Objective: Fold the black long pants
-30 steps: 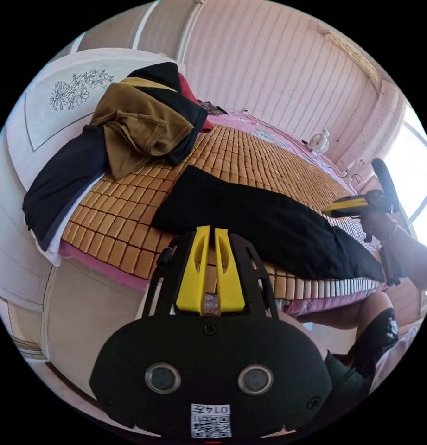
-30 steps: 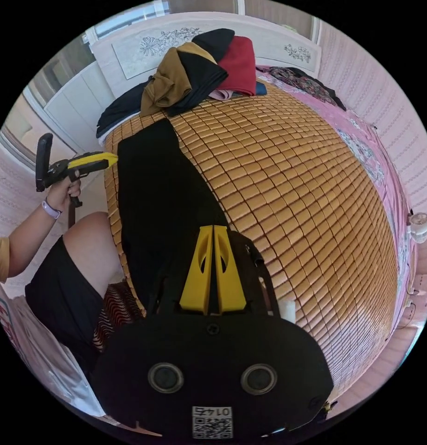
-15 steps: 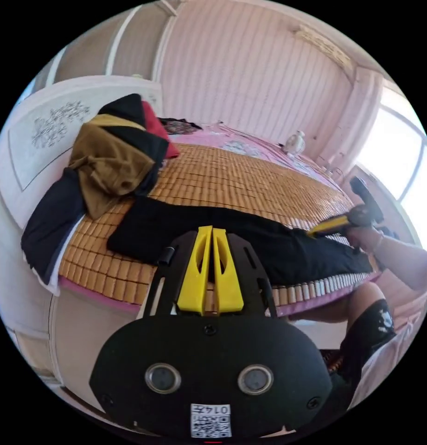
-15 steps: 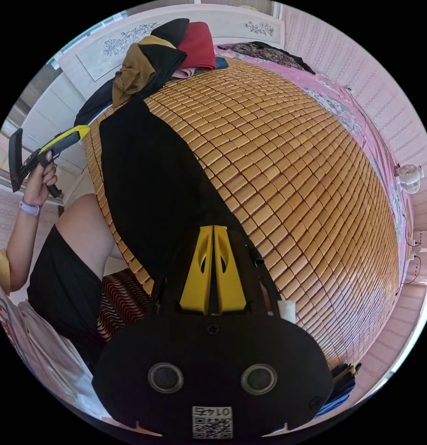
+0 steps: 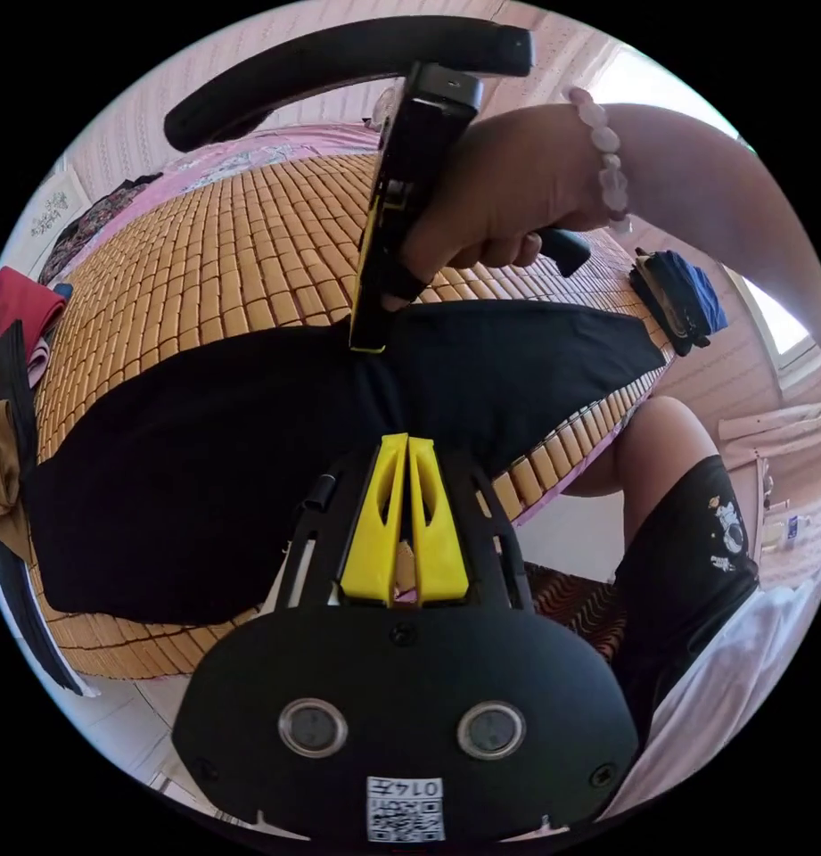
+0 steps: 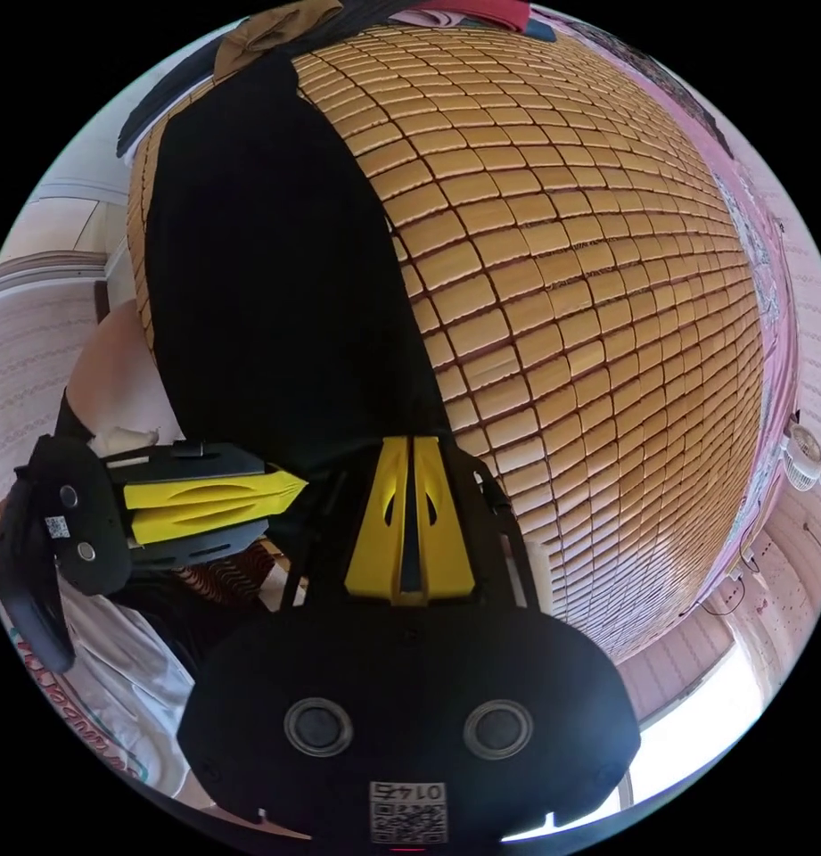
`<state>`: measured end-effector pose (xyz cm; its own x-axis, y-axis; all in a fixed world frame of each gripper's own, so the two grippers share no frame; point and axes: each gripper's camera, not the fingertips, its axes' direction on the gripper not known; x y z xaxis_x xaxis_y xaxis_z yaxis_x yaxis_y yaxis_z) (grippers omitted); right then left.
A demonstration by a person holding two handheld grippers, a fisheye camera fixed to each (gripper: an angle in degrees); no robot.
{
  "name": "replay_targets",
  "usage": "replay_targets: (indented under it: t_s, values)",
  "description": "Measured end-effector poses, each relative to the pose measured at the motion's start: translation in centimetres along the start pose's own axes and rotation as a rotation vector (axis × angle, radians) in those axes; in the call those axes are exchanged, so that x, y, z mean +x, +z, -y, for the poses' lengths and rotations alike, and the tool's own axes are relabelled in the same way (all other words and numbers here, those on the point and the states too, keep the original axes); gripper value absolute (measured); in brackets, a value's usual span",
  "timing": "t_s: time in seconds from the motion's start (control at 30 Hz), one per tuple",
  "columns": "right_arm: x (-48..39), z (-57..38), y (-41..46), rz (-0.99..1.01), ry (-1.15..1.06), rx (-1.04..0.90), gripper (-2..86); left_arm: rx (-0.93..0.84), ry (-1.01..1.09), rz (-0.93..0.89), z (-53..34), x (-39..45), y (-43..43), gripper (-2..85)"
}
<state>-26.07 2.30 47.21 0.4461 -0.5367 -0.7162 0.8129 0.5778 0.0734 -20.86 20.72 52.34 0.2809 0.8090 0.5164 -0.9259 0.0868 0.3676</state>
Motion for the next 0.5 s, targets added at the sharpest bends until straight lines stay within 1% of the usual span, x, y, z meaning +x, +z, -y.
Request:
replay_targets:
  t_s: [0.13, 0.17, 0.27, 0.37, 0.43, 0.47, 0.5]
  values:
    - [0.7, -0.4, -0.2, -0.005, -0.01, -0.027, -0.6, -0.075, 0.074, 0.075, -0.3, 2.3, -0.3, -1.0]
    - [0.9, -0.6, -0.3, 0.0, -0.009, -0.027, -0.6, -0.061, 0.081, 0.115, -0.5, 2.9, -0.1, -1.0]
    - [1.8, -2.1, -0.6, 0.028, 0.012, 0.002, -0.6, -0.03, 0.086, 0.156, -0.8, 3.8, 0.0, -1.0]
    - [2.2, -5.5, -0.9, 0.021, 0.036, 0.148, -0.7, 0.002, 0.084, 0.135, -1.1, 3.7, -0.2, -1.0]
    - [3.2, -10.5, -1.0, 0.083, 0.145, 0.359, -0.5, 0.023, 0.077, 0.11, -1.4, 3.6, -0.6, -1.0]
    - [3.5, -12.2, -1.1, 0.108, 0.186, 0.409, -0.3, 0.028, 0.063, 0.086, -1.5, 3.4, -0.8, -1.0]
    - [4.1, -16.1, -1.3, 0.155, 0.273, 0.529, 0.1, 0.03, 0.061, 0.077, -1.6, 3.4, -1.0, -1.0]
